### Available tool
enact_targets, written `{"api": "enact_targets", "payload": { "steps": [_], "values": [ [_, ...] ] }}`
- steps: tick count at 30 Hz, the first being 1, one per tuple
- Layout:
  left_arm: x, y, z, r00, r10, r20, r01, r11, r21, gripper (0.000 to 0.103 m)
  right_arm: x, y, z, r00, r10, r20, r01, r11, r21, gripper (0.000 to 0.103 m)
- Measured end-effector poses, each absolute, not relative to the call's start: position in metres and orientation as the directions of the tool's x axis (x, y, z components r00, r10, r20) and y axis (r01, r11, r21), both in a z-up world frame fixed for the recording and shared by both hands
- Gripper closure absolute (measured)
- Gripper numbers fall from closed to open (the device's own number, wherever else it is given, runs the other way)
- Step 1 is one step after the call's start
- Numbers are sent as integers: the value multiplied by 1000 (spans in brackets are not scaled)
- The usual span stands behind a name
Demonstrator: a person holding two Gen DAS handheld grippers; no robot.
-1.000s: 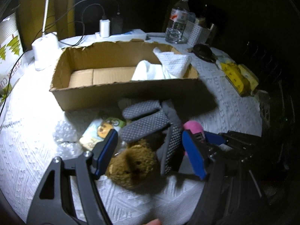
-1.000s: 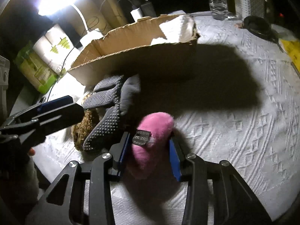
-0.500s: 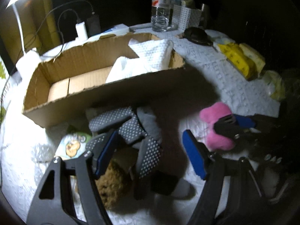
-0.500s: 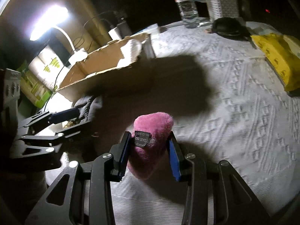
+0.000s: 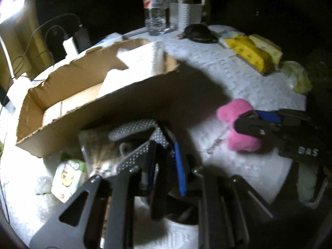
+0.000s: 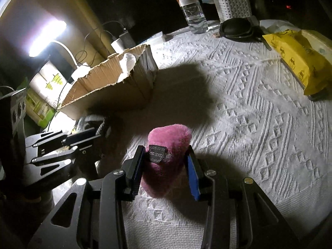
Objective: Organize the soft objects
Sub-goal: 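Lift the pink plush bone and grey glove up toward the box, then lower the glove into the box and open the left tool while the right tool lowers the pink bone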
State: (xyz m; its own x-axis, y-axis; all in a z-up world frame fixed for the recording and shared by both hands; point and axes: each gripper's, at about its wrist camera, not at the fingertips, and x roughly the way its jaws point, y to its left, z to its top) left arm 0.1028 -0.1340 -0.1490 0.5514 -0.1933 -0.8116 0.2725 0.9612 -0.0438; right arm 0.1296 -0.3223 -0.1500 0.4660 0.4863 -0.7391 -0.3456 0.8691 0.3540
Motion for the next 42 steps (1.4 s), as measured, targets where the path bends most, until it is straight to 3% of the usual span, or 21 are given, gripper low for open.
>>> {"api": "enact_targets", "payload": {
  "steps": [5, 8, 10, 11, 17, 19, 22, 42],
  "values": [
    [108, -140, -159, 517, -209, -830, 279, 958, -67, 81, 129, -328, -143, 487, 472, -735, -336, 878, 341, 63],
    [113, -142, -163, 494, -212, -843, 277, 958, -78, 68, 128, -331, -141, 495, 462, -736, -327, 884, 335, 63],
    [116, -145, -170, 471, -202, -859, 276, 958, -74, 41, 129, -333, -141, 496, 456, -739, -321, 887, 333, 63],
    [117, -146, -174, 461, -203, -864, 280, 957, -75, 40, 129, -334, -142, 496, 455, -740, -318, 888, 332, 63],
    [112, -151, -176, 500, -200, -843, 302, 952, -47, 43, 128, -338, -141, 502, 442, -743, -306, 895, 325, 63],
    [113, -146, -174, 513, -185, -838, 287, 957, -35, 69, 128, -338, -138, 509, 436, -742, -303, 898, 319, 63],
    [112, -133, -169, 513, -225, -828, 281, 956, -85, 74, 127, -336, -133, 517, 429, -741, -305, 901, 309, 63],
    [84, -65, -79, 667, -332, -667, 258, 943, -211, 74, 130, -266, -76, 541, 474, -694, -434, 865, 252, 63]
  ]
}}
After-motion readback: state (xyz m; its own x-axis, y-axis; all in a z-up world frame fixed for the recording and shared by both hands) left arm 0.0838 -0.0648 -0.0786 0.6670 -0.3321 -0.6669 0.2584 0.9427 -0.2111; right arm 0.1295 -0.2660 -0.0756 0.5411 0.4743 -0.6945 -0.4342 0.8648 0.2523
